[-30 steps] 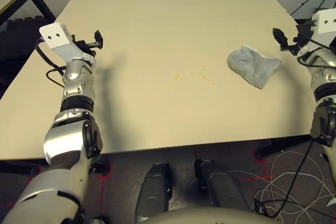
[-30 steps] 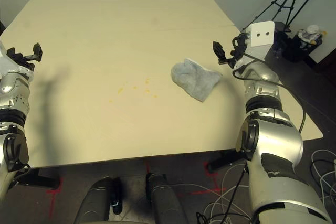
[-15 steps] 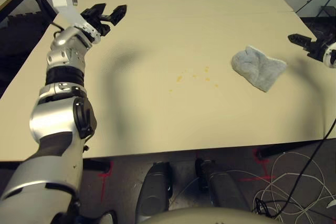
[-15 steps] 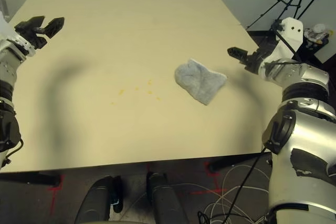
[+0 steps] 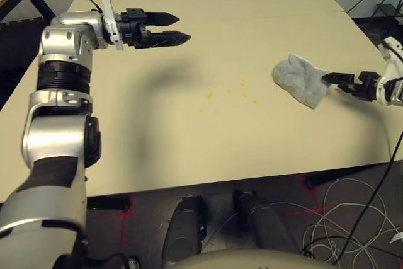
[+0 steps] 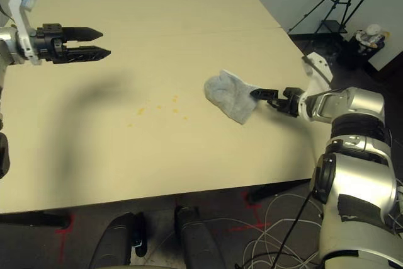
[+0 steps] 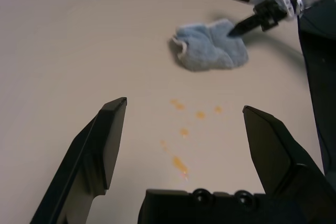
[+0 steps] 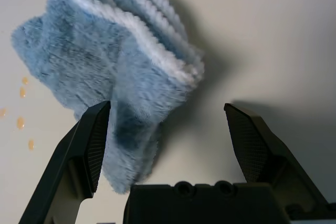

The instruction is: Wipe the water off the table with a rag.

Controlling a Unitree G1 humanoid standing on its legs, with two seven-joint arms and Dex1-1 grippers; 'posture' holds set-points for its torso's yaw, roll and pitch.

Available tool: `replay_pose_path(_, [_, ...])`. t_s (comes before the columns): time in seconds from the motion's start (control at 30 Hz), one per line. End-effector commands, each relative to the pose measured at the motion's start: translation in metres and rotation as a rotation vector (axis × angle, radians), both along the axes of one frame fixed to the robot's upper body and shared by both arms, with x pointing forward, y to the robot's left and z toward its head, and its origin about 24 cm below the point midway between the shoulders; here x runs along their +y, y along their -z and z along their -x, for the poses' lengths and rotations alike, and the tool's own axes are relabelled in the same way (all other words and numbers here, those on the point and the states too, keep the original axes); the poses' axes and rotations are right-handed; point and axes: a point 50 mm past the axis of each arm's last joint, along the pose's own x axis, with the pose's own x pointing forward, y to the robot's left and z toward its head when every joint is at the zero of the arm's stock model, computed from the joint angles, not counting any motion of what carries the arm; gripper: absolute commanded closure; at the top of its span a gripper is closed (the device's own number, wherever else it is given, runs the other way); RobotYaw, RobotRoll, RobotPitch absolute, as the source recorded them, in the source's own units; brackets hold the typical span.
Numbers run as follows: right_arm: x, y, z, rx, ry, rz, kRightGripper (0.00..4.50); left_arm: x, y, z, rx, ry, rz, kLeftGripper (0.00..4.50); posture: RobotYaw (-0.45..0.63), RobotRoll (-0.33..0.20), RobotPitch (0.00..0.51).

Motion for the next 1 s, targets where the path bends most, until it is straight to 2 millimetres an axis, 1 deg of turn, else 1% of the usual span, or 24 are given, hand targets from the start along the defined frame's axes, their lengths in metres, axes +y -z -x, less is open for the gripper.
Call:
replay_pose_path(0.03, [0.007, 0.008, -0.002, 0.032, 0.02, -0.06, 0.03, 0.006, 0.005, 0.01, 0.04, 0.013, -0.082, 0.0, -0.02, 0.0, 0.171])
replay_pose_path(0.13, [0.015, 0.016, -0.005, 0.045, 0.009, -0.07, 0.03, 0.015, 0.01, 0.018, 0.066, 0.004, -0.127, 0.0, -0.01, 0.0, 0.17])
replay_pose_path(0.23, [0.024, 0.017, -0.01, 0.042, 0.007, -0.099, 0.03, 0.022, 0.018, 0.028, 0.102, 0.014, -0.168, 0.0, 0.0, 0.0, 0.171])
replay_pose_path(0.33, [0.031, 0.019, -0.015, 0.035, 0.015, -0.118, 0.03, 0.022, 0.02, 0.035, 0.126, 0.028, -0.17, 0.0, 0.01, 0.0, 0.171])
replay_pose_path(0.5, [0.041, 0.019, -0.024, 0.009, 0.05, -0.129, 0.03, 0.02, 0.022, 0.038, 0.131, 0.028, -0.165, 0.0, 0.01, 0.0, 0.171])
replay_pose_path(0.57, [0.045, 0.02, -0.028, -0.004, 0.064, -0.126, 0.39, 0.018, 0.023, 0.037, 0.135, 0.029, -0.161, 0.0, 0.01, 0.0, 0.171])
replay_pose_path(0.63, [0.047, 0.02, -0.029, -0.009, 0.069, -0.123, 0.89, 0.016, 0.025, 0.037, 0.139, 0.03, -0.161, 0.0, 0.01, 0.0, 0.172])
replay_pose_path(0.7, [0.049, 0.019, -0.03, -0.012, 0.064, -0.126, 1.57, 0.015, 0.025, 0.037, 0.142, 0.03, -0.16, 0.0, 0.01, 0.0, 0.171])
replay_pose_path(0.73, [0.049, 0.018, -0.031, -0.014, 0.061, -0.128, 1.85, 0.014, 0.025, 0.037, 0.142, 0.029, -0.16, 0.0, 0.01, 0.0, 0.171])
replay_pose_path(0.8, [0.049, 0.017, -0.031, -0.019, 0.059, -0.128, 2.6, 0.013, 0.025, 0.036, 0.144, 0.029, -0.158, 0.0, 0.0, 0.0, 0.17])
replay_pose_path(0.83, [0.048, 0.016, -0.031, -0.027, 0.065, -0.127, 2.84, 0.011, 0.026, 0.035, 0.145, 0.03, -0.157, 0.0, 0.0, 0.0, 0.169])
replay_pose_path(0.9, [0.047, 0.015, -0.032, -0.038, 0.073, -0.126, 3.58, 0.01, 0.027, 0.034, 0.147, 0.033, -0.154, 0.0, 0.0, 0.0, 0.169])
replay_pose_path(1.0, [0.047, 0.009, -0.034, -0.067, 0.076, -0.131, 4.47, 0.006, 0.028, 0.033, 0.149, 0.038, -0.152, 0.0, -0.01, 0.0, 0.166])
